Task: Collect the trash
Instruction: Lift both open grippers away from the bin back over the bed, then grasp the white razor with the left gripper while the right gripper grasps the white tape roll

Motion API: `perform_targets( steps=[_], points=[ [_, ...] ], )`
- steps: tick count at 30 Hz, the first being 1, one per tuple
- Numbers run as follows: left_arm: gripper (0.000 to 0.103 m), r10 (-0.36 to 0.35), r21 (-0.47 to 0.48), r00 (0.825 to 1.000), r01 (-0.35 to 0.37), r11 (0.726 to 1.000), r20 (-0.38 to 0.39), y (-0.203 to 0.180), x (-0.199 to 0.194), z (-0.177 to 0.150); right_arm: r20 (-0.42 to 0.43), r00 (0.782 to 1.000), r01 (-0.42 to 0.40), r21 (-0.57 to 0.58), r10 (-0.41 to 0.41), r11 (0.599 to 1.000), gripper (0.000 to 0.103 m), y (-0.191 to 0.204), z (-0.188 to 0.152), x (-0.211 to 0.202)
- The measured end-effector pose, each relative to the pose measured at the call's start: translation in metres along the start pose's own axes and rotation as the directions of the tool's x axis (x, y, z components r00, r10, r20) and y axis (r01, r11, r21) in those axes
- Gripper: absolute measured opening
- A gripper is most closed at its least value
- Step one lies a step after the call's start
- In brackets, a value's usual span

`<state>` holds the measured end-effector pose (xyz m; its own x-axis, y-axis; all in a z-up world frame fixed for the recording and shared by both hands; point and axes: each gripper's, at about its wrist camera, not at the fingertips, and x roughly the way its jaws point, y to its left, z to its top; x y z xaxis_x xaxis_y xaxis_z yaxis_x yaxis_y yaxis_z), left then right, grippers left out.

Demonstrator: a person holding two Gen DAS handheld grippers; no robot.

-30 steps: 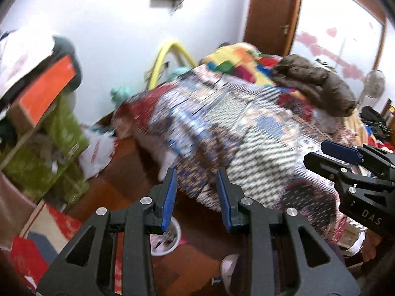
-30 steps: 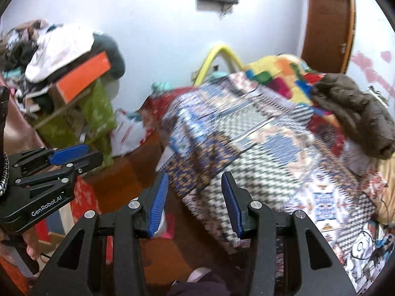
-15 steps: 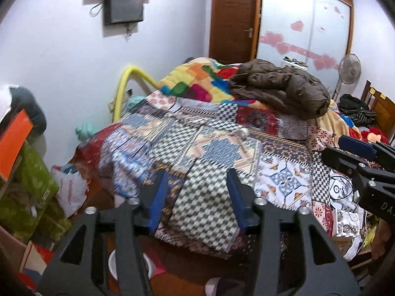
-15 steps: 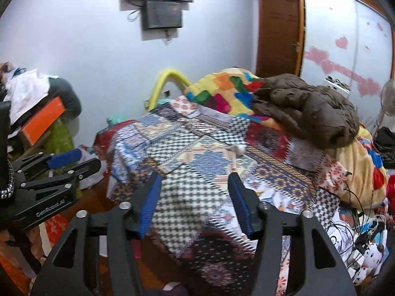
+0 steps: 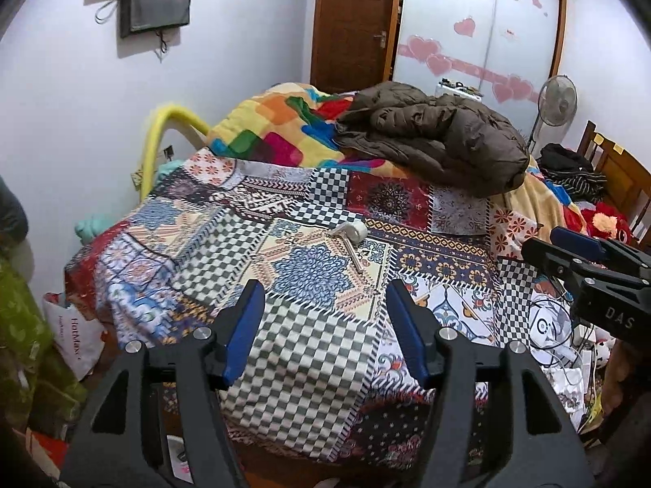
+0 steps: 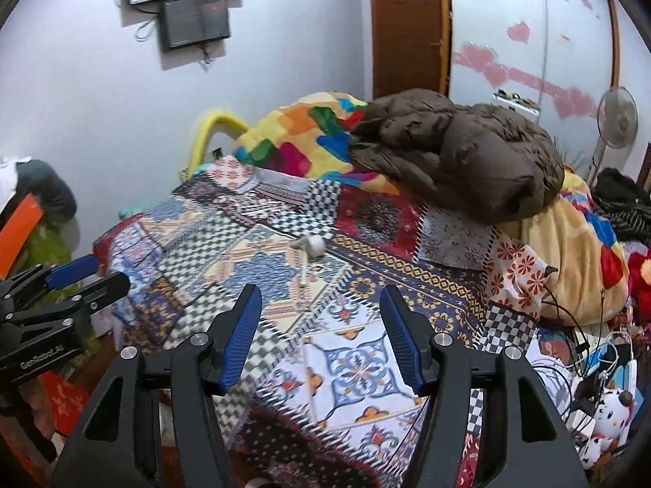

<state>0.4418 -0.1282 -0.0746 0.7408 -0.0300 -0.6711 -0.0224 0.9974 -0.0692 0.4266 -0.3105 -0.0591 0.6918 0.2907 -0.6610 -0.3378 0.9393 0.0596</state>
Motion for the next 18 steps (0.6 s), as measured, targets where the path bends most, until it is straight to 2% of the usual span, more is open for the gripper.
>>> perform_targets(
  steps=[9, 18],
  points=[
    [0.061, -0.015, -0.035, 0.998, 0.013, 0.999, -0.066, 0.006, 0.085, 0.015, -0.054, 0.998, 0.012, -0.026, -0.014, 1.000, 0.057, -0.017, 0.012, 0.077],
    [0.061, -0.019, -0.076, 0.990, 0.009, 0.997, -0.139, 0.022, 0.170, 0.019, -0.103, 0.993, -0.060, -0.098, 0.050, 0.993, 0.057, -0.011, 0.024, 0.173]
  ],
)
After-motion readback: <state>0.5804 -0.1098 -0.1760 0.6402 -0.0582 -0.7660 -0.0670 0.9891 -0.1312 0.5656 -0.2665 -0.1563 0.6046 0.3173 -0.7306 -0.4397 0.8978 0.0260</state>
